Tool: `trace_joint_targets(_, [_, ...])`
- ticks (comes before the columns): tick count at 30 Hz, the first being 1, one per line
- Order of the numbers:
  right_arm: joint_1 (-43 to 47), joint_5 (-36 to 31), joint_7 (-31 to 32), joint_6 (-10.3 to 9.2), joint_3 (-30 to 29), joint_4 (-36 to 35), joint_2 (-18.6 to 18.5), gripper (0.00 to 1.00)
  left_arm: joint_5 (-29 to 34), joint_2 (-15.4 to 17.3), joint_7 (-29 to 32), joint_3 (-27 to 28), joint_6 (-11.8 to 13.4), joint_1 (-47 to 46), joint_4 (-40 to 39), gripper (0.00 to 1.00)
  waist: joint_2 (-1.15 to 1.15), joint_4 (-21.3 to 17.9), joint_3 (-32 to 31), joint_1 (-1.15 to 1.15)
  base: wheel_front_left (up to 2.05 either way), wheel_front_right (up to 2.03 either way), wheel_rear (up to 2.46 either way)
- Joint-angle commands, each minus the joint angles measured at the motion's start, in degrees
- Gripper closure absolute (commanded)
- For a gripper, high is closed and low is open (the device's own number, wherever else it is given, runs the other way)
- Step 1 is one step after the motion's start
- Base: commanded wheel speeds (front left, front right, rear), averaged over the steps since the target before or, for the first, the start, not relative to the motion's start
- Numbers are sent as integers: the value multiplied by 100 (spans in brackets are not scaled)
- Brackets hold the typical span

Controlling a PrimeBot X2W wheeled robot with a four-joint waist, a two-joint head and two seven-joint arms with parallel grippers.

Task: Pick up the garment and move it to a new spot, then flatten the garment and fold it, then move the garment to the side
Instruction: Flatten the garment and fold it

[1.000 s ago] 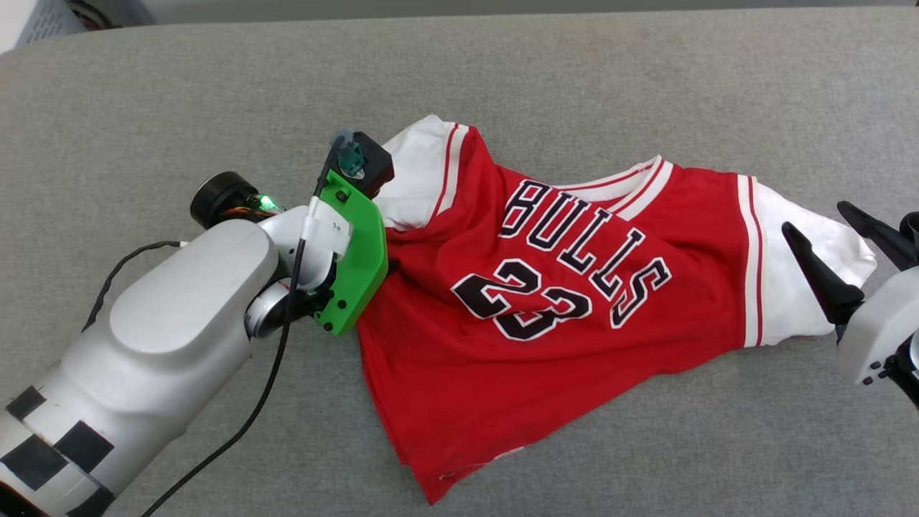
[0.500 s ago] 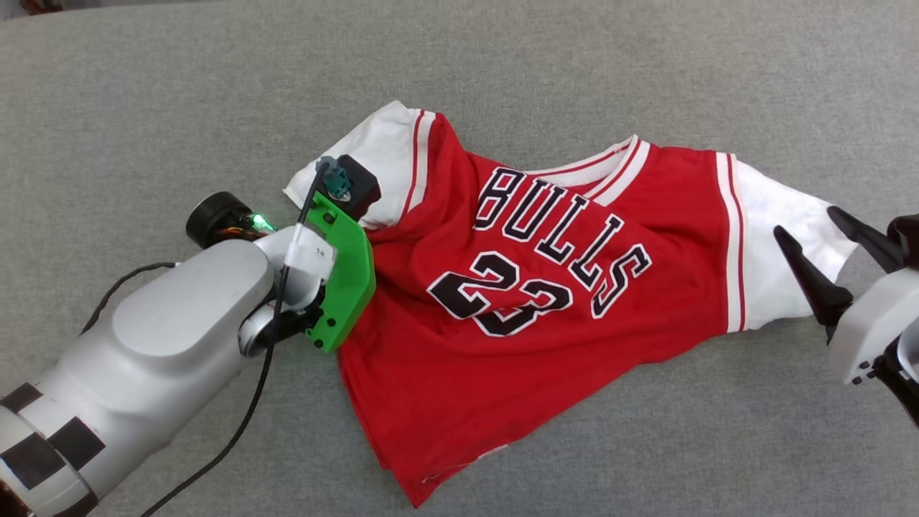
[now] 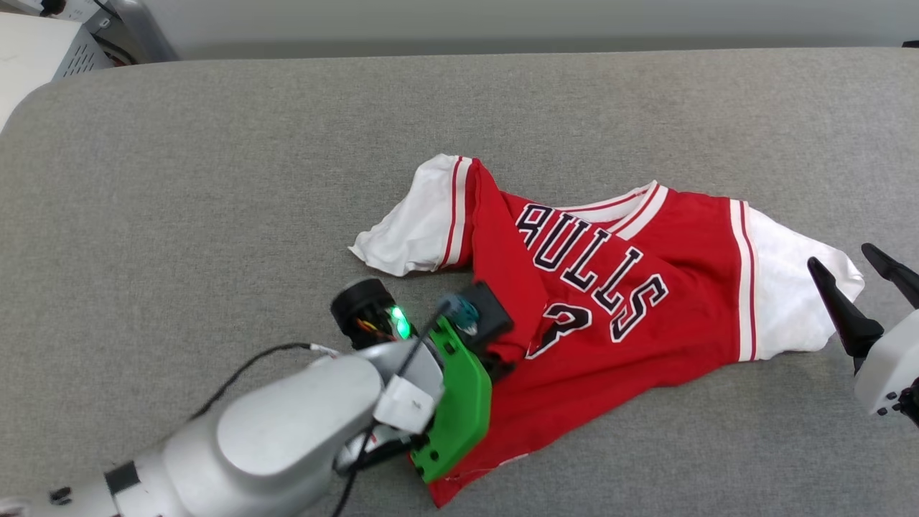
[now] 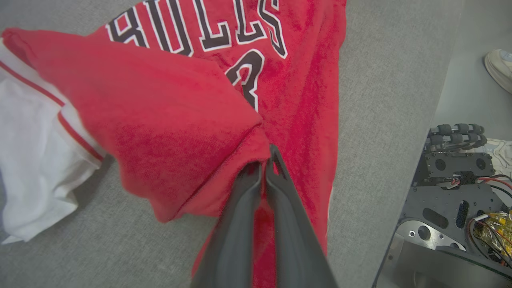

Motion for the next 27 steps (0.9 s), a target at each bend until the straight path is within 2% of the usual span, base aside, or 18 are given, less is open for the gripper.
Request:
trace_joint_targets(1, [109, 50, -54, -4, -33, -20, 29, 0, 167, -143, 56, -16, 36, 213, 6, 100, 0, 18, -2, 0, 0, 0, 0])
trace_joint_targets(6, [184, 55, -41, -4, -96, -47, 95, 0, 395, -617, 148, -33, -4, 751, 358, 100, 0, -77, 160, 0, 0, 0, 0])
trace_joint_targets(11, [240, 4, -64, -4, -178, -26, 132, 0, 626, -1045, 272, -37, -80, 1260, 1166, 100, 0, -180, 344, 0, 0, 0, 0])
trace_joint_targets(16, [272, -47, -71, -4, -217, 16, 162, 0, 738, -1181, 35, -38, -91, 1271, 1452, 100, 0, -163, 319, 0, 0, 0, 0])
trace_joint_targets(17, [289, -57, -71, -4, -232, 26, 172, 0, 787, -1194, -119, -23, -91, 1204, 1519, 53, 0, -138, 278, 0, 0, 0, 0])
trace_joint_targets(18, [305, -63, -65, -4, -240, 33, 183, 0, 814, -1211, -280, 34, -88, 1156, 1559, 0, 0, -120, 237, 0, 0, 0, 0])
trace_joint_targets(22, [397, -81, -56, -4, -282, 52, 223, 0, 967, -1217, -914, 330, 79, 950, 1577, 0, 0, -20, 4, 0, 0, 0, 0])
trace_joint_targets(27, [556, -79, -37, -4, -320, 41, 286, 0, 1042, -994, -1341, 715, 353, 720, 1089, 0, 0, 83, -247, 0, 0, 0, 0])
